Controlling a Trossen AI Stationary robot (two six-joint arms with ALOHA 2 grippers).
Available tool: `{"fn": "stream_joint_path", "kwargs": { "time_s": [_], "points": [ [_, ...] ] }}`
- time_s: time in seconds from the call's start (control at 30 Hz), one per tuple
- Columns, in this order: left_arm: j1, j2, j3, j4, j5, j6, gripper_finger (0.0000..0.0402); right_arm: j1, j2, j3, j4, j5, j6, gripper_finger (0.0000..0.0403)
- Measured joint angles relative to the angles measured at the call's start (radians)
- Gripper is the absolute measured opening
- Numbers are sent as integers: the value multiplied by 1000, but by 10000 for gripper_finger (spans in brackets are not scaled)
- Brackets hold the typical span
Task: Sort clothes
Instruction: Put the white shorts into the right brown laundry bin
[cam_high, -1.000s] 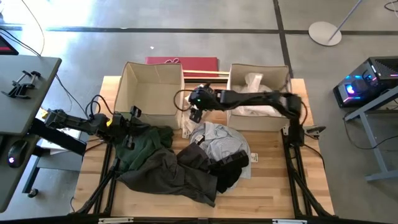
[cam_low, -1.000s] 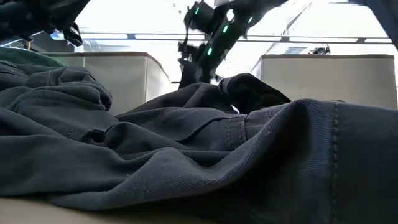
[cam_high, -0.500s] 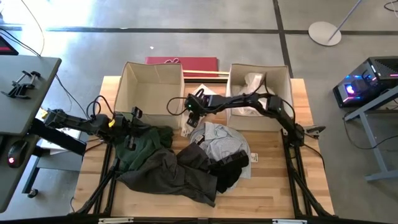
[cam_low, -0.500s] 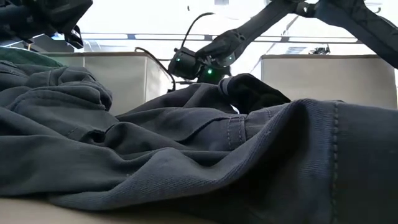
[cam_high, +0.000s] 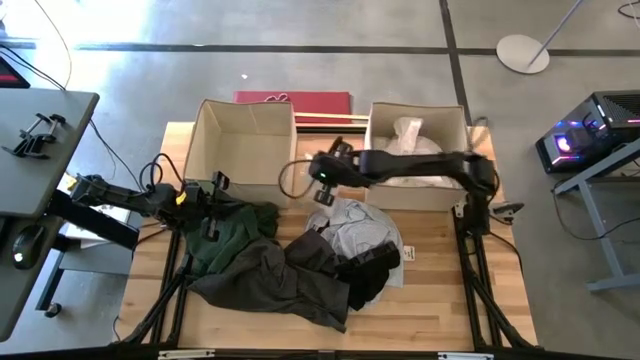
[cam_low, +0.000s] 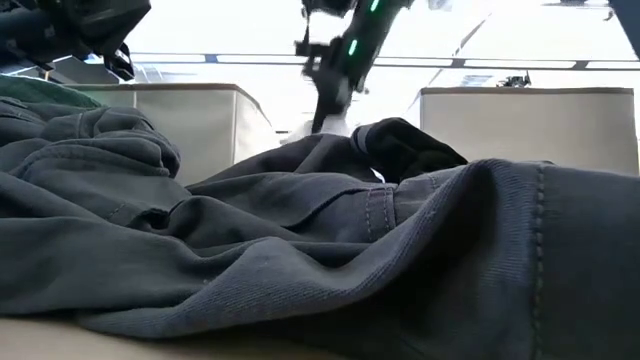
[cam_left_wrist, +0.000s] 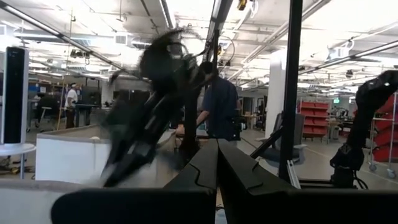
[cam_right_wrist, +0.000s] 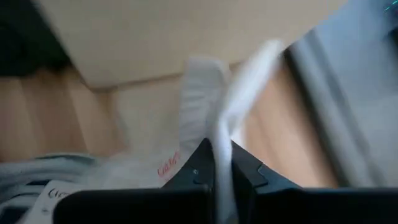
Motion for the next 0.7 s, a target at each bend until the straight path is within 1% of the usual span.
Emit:
{"fn": "stream_joint_path", "kwargs": {
  "time_s": [0.07,0.13,0.2,0.3,0.33,0.37,0.4,0.43,0.47,0.53,0.63,0.7],
  "points": [
    [0,0,0,1,-2,0,0,50,-88,0,-30,125,-1,10],
    [0,0,0,0,-2,0,0,104,-173,2,-52,290,-8,8],
    [0,0,0,0,-2,0,0,158,-246,2,-72,503,-17,5],
    [0,0,0,0,-2,1,0,230,-350,2,-92,853,-46,5],
    [0,0,0,0,-2,1,0,248,-384,2,-108,952,-49,6],
    [0,0,0,0,-2,1,0,261,-416,2,-126,1025,-44,6],
    [0,0,0,0,-2,1,0,267,-446,3,-152,1064,-23,5],
    [0,0,0,0,-2,1,0,268,-473,3,-186,1070,11,4],
    [0,0,0,0,-2,1,0,264,-499,3,-231,1046,55,4],
    [0,0,0,0,-2,1,0,230,-542,2,-348,956,162,3],
    [0,0,0,0,-2,1,0,133,-574,2,-575,820,408,4],
    [0,0,0,-1,-2,1,0,59,-569,-6,-722,750,565,4]
  ]
}}
